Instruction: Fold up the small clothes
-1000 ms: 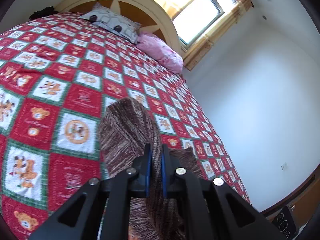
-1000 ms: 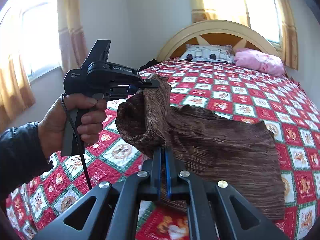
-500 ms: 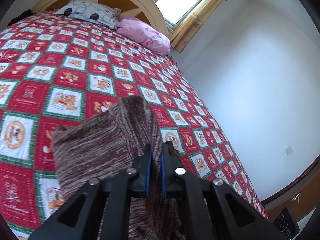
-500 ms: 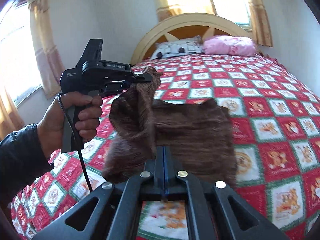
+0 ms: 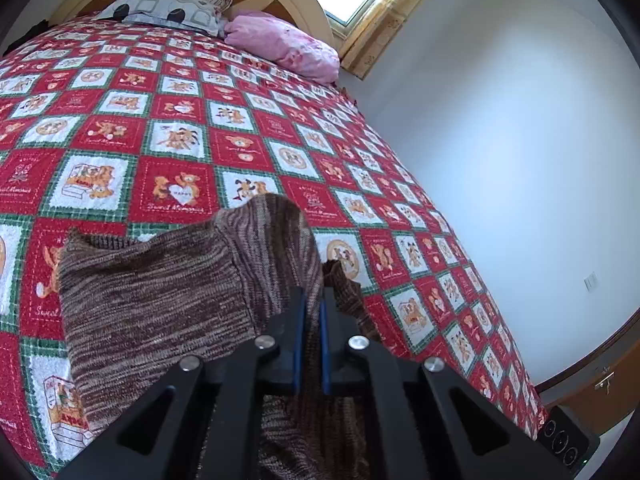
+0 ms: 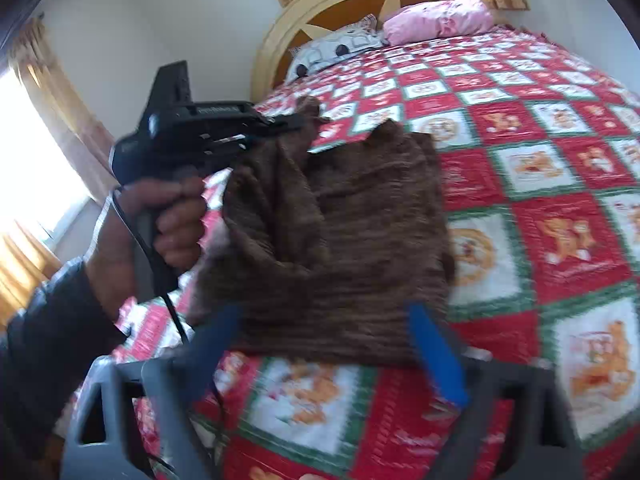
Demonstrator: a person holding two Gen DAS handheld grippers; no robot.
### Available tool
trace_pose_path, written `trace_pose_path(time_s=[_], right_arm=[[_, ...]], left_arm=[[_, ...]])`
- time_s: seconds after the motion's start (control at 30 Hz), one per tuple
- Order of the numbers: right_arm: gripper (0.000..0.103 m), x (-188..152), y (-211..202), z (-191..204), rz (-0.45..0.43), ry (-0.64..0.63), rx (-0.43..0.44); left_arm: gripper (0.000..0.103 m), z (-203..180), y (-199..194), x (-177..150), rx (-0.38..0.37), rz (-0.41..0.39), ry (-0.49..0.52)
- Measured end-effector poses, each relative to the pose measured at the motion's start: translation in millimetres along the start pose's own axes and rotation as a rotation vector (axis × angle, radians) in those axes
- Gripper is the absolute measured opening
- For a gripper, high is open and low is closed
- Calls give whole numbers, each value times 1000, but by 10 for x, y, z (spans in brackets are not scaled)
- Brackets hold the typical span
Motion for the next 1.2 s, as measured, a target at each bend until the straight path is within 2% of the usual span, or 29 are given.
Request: trace_pose_path(time_s=[0.07,0.13,0.27,0.3,0.33,0.37,0.4,0.47,0.73,0.83,0.93,1.0,1.07,1.2], right_arm=[[90,53,61,82,-12,5,34],[90,78,165,92,-2,4,13],[84,-18,449,124,83,32,61],[65,-52,509,128,101,20,62],[29,-77,546,116,108,-6,44],[12,-87,548,111,108,-23,36],[8,-77,522,112,99,-19,42],[8,-55,406,122,71,-16,54],[7,38,-82,7,-18,-33,6],[7,-32,-191,-147,-16,-11,-38],[7,-132,-146,-378,9,27,-94],[7,-170,-118,-462,13,69,-95],[7,-143,-139,-414,5,56,-88],[7,-199,-192,-457,15,49,-105]], left_arm=[[6,-6,5,4,1,3,3],[6,-19,-6,14,2,3,7],[6,-52,0,18,-1,7,11],[6,-67,5,18,-1,9,16],[5,-85,8,16,-3,11,19],[4,-115,12,16,-8,14,24],[5,-142,16,19,-12,16,30],[4,-209,34,15,-27,20,39],[4,-506,143,-96,-73,42,56],[4,-527,200,-163,-49,56,80],[5,-564,285,-294,-21,71,149],[5,-644,328,-391,-18,81,205],[5,-717,355,-425,-17,78,243],[6,-848,376,-421,-27,67,271]])
Point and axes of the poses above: each gripper's, at about its wrist camera, not at the fingertips, and y roughly the way its jaws point, z to its left, x to its top, the point moved 10 cm from there along y, roughly the way its jaws point, and after that the axes turned 15 degrees about -z, right-handed, at the moved point
